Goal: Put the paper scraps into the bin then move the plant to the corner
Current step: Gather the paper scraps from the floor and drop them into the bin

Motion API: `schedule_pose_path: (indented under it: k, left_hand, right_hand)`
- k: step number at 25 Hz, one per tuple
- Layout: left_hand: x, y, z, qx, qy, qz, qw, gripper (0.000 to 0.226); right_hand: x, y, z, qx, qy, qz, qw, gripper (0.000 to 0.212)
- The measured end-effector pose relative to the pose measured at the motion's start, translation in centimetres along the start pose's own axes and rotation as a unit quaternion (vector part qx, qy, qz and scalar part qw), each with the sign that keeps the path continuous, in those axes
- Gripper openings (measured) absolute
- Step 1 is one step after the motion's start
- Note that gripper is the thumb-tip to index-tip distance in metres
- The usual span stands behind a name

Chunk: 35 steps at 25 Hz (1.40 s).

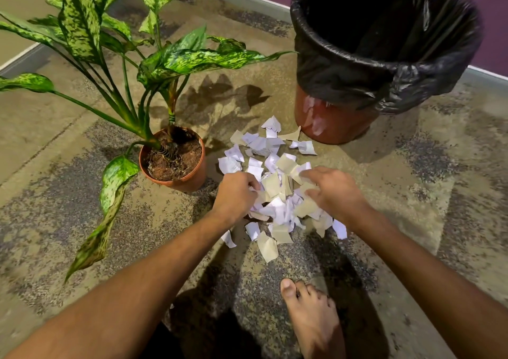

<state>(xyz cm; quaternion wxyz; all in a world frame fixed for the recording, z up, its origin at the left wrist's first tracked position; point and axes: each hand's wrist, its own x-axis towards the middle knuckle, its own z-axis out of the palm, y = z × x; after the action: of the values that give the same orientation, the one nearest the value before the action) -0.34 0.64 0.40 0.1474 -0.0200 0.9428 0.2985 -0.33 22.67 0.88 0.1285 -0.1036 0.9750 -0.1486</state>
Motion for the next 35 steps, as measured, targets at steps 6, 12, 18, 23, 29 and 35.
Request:
schedule_pose_path:
  k: [6, 12, 18, 23, 29, 35]
  left_hand:
    - [0.3, 2.1, -2.0, 0.015, 0.095, 0.064, 0.993, 0.024]
    - [0.4, 3.5, -3.1, 0.044, 0.096, 0.069, 0.992, 0.028]
    - [0.0, 6.6, -5.3, 0.017, 0.167, 0.126, 0.978, 0.026]
    - [-0.9, 12.4, -7.6, -0.049, 0.226, 0.232, 0.945, 0.023]
    - [1.0, 19.7, -10.2, -0.094, 0.296, 0.305, 0.9, 0.017]
    - [4.2, 23.5, -11.1, -0.07, 0.347, 0.334, 0.873, 0.018]
  right_hand:
    - [-1.1, 0.0, -4.1, 0.09, 0.062, -0.001, 0.994, 0.063]
    - [-1.7, -0.6, -10.4, 0.151, 0.178, -0.017, 0.972, 0.049]
    - [-0.3, -1.2, -18.0, 0.223, 0.36, -0.087, 0.902, 0.026]
    - [-0.8, 2.1, -5.5, 0.065, 0.143, 0.046, 0.987, 0.077]
    - [-6.6, 1.1, -1.3, -0.04, 0.206, -0.085, 0.974, 0.026]
    - [3.2, 3.5, -20.6, 0.114, 0.434, -0.001, 0.894, 0.04]
